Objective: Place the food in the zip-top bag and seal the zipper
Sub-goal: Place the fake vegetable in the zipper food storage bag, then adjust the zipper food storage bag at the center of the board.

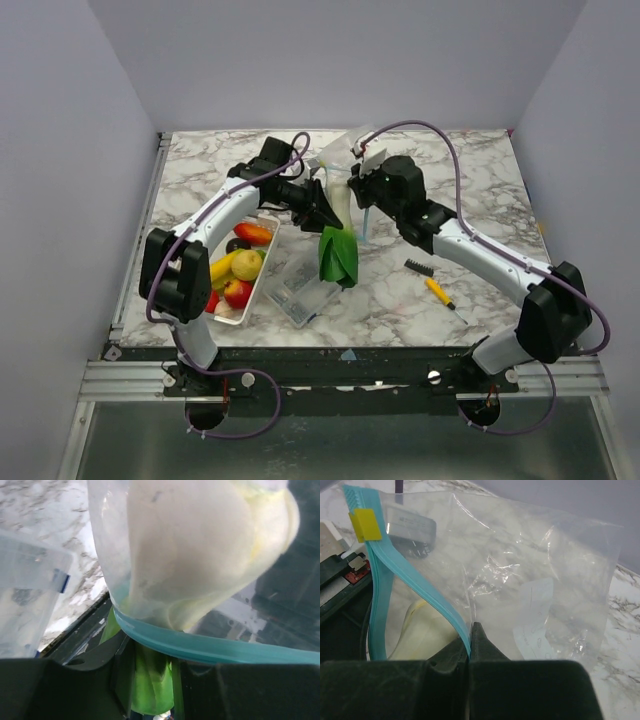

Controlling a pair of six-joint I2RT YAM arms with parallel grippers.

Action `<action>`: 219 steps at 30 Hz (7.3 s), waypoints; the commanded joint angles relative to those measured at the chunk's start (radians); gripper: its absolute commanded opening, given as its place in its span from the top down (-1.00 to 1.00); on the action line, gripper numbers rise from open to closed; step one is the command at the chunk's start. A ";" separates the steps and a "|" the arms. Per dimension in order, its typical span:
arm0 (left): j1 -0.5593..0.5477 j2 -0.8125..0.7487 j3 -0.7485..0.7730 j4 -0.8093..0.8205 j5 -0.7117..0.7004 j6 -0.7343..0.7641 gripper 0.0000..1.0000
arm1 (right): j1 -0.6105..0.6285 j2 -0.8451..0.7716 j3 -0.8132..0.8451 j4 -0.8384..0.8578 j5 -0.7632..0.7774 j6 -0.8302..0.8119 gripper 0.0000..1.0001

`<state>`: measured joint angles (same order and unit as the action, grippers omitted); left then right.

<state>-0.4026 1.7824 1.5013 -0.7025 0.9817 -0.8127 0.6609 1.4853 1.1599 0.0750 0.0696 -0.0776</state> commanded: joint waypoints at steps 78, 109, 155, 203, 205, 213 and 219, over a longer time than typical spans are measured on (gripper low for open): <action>-0.325 -0.126 -0.080 -0.045 -1.020 0.300 -0.68 | -0.224 0.477 0.618 -0.731 -0.403 0.490 0.99; -0.233 -0.256 -0.149 0.120 -0.755 0.355 1.00 | -0.224 0.381 0.530 -0.696 -0.494 0.481 0.99; -0.051 -0.471 -0.367 0.262 -0.774 0.130 0.67 | -0.278 0.354 0.411 -0.469 -0.792 0.700 0.99; -0.101 -0.262 -0.155 0.337 -0.606 0.198 1.00 | -0.279 0.355 0.560 -0.708 -0.460 0.495 0.99; -0.102 -0.274 -0.056 0.278 -0.548 0.207 1.00 | -0.279 0.358 0.630 -0.795 -0.285 0.416 0.99; -0.160 -0.298 0.164 0.247 -0.528 0.176 1.00 | -0.278 0.304 0.613 -0.761 -0.166 0.403 0.99; -0.186 -0.234 0.244 0.138 -0.566 0.207 1.00 | -0.277 0.260 0.661 -0.755 -0.236 0.440 0.99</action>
<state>-0.5709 1.5364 1.7172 -0.4934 0.4122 -0.6239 0.4034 1.7802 1.7962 -0.6735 -0.1982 0.3538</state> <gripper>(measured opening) 0.008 0.006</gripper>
